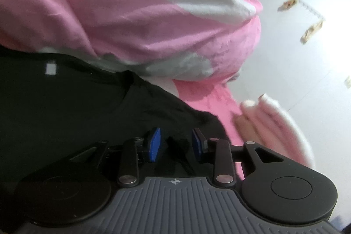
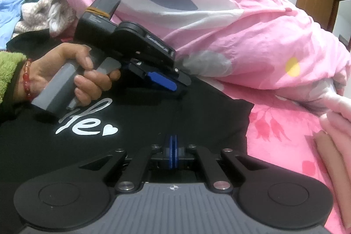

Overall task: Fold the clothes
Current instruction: 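Close the right gripper on the T-shirt beside the left gripper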

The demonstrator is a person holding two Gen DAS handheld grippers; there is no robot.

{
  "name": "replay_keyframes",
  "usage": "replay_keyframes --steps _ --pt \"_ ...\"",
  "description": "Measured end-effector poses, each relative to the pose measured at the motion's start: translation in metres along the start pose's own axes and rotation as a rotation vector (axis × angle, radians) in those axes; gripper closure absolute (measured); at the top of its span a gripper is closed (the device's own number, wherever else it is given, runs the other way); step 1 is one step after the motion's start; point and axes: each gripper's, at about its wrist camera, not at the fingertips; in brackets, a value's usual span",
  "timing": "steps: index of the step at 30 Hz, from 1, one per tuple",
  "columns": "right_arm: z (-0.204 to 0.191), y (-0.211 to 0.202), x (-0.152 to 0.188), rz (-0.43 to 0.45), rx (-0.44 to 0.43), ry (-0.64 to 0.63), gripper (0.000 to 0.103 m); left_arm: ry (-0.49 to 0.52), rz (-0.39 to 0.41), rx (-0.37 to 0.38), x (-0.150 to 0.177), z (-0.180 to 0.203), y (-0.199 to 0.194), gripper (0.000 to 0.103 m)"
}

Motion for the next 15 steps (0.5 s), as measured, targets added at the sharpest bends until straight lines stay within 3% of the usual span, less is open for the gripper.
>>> replay_keyframes --steps 4,8,9,15 --pt "0.001 0.001 0.004 0.002 0.000 0.016 0.102 0.022 0.004 -0.027 0.003 0.007 0.005 0.074" --pt "-0.002 0.002 0.005 -0.006 -0.001 -0.001 0.102 -0.015 0.009 -0.064 0.004 0.006 0.009 0.100" --pt "-0.003 0.003 0.006 -0.009 -0.001 -0.006 0.102 -0.019 0.013 -0.075 0.004 0.008 0.008 0.102" --pt "-0.005 0.002 0.005 -0.006 0.006 -0.018 0.102 -0.036 0.047 -0.130 0.004 0.018 0.002 0.103"
Point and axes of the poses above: each gripper's, at about its wrist camera, not at the fingertips, and y roughly the way its jaws point, z to its right, x to its underside, and after that the axes turned 14 degrees about z, right-handed
